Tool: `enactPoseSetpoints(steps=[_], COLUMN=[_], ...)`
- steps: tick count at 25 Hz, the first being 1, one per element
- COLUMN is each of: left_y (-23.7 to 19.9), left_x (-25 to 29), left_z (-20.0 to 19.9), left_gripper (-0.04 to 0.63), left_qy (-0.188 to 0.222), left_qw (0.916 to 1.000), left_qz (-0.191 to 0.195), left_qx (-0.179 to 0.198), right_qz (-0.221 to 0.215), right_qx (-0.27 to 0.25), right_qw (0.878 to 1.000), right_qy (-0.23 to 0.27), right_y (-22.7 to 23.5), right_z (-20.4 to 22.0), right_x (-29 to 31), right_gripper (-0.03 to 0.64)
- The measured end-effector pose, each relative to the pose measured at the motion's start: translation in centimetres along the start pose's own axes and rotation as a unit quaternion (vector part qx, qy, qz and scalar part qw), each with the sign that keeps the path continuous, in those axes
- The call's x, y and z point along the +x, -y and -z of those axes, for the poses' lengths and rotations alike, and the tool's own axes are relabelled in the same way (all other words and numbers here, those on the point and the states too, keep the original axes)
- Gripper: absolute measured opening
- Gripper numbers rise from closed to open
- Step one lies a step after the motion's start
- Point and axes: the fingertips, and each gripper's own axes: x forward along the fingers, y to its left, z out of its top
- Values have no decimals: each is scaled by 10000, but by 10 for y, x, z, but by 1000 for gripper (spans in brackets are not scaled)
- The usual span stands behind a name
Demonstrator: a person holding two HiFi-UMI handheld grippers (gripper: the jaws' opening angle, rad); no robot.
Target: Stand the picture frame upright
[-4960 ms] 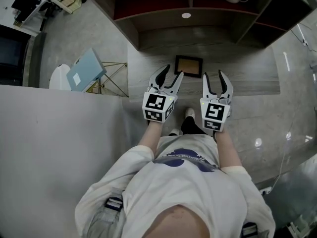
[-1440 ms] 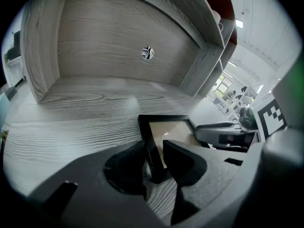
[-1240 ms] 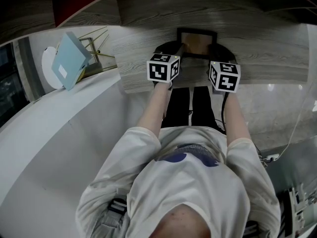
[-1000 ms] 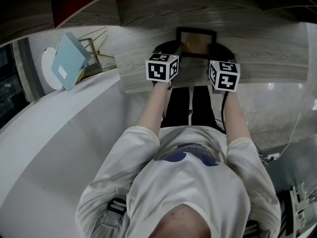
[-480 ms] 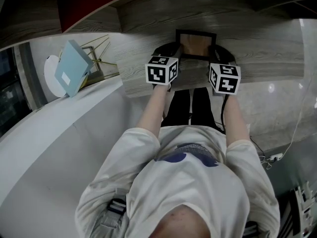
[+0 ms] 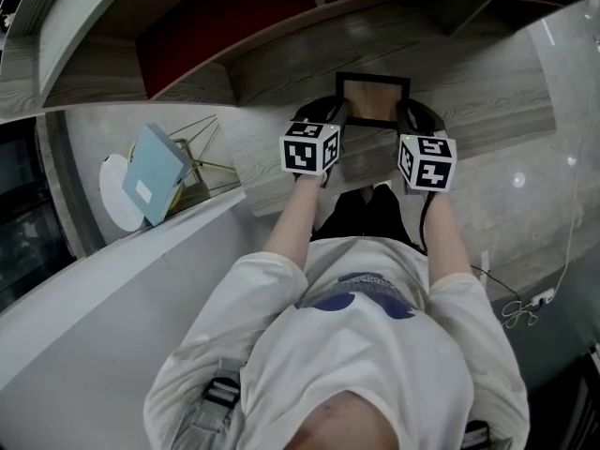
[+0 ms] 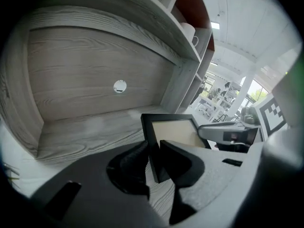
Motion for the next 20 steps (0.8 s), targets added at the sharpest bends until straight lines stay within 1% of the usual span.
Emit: enactPoseSetpoints(steps=[5,10,16,20], left_y=[20,45,84,117], left_x=[0,7,20,35], left_z=[-22,-31,-33,-34], left_gripper=[81,81,81,80], left_qy=[119,150,59,0], left_qw=[9990,9961,9935,9925], left_qz=[299,607,771,786], left_qx=[320,629,841,938], right_qz=[292,591,777,784], right_qx=[82,253,413,537], right_qw=[9990,9965,9940,9933], right_qy=[322,539,643,658], right_y=[11,30,61,92], right_z=[-16,-14,-8,0], right_x=[-25,-46,-72,-89], right_gripper=[77,77,77,77])
